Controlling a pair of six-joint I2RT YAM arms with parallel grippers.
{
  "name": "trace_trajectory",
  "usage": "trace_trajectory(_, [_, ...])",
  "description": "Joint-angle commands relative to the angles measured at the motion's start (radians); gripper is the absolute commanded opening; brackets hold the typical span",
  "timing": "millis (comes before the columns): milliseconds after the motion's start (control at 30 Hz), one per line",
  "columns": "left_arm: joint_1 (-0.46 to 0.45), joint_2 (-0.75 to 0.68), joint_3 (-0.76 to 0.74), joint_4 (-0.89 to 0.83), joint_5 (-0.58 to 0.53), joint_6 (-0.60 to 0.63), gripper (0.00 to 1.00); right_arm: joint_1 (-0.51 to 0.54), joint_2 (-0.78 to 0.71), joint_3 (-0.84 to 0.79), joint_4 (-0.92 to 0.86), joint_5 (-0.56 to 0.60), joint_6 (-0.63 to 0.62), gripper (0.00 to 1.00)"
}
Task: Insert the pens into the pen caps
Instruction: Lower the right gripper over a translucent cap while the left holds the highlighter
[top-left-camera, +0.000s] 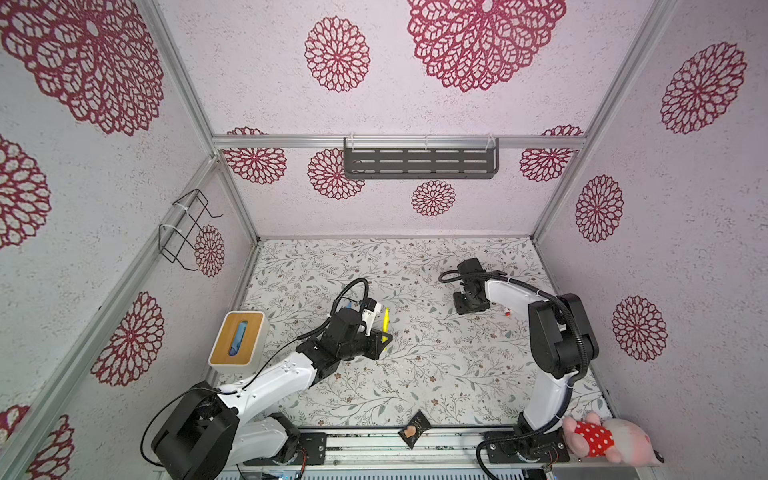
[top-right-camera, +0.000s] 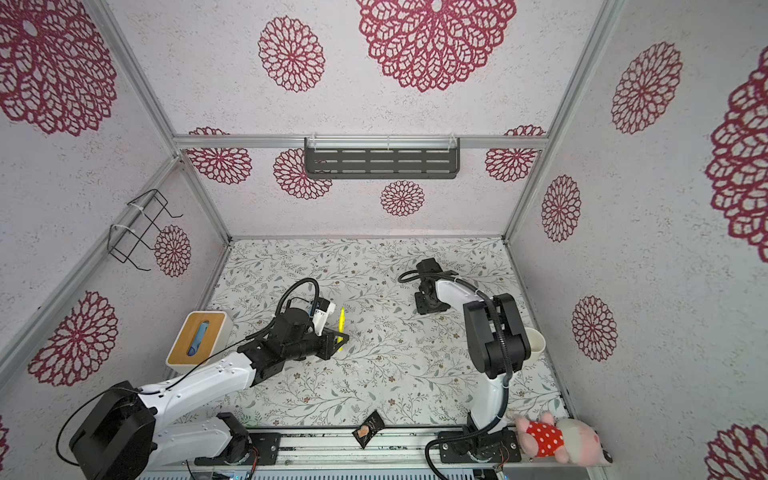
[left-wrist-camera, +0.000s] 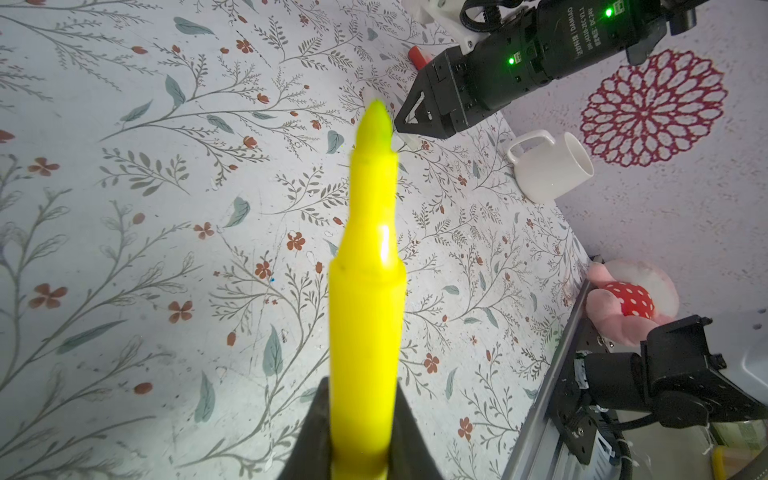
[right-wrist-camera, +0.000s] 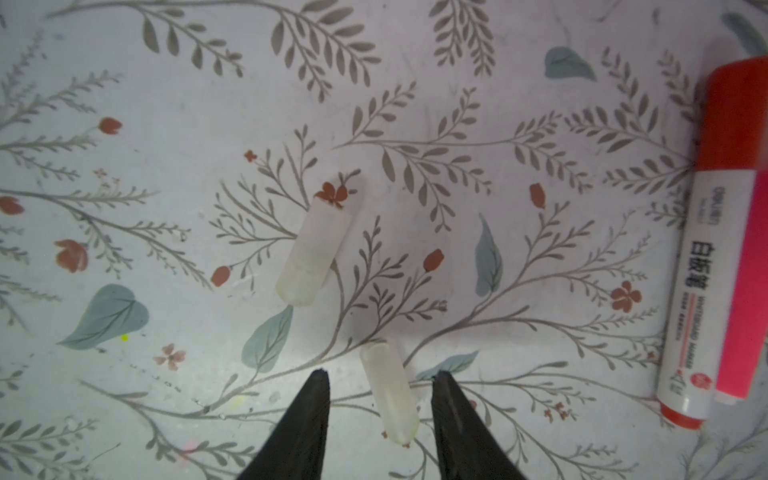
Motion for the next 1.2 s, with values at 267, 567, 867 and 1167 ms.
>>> trace_trajectory(267, [0.010, -0.029, -0.009, 0.013, -0.006, 0.008, 0.00, -0.032, 0.023, 0.008, -0.021, -0.029, -0.035, 0.41])
trace_trajectory(567, [0.010, -0.036, -0.009, 0.010, -0.009, 0.004, 0.00, -0.036, 0.052, 0.016, -0.016, -0.047, -0.045, 0.37])
trace_trajectory(867, [0.010, -0.036, -0.011, 0.011, -0.014, 0.006, 0.00, -0.036, 0.047, -0.008, -0.005, -0.069, -0.045, 0.25])
trace_trajectory(1167, [0.010, -0.042, -0.014, 0.009, -0.013, 0.004, 0.00, -0.036, -0.020, -0.064, 0.041, -0.155, -0.024, 0.11])
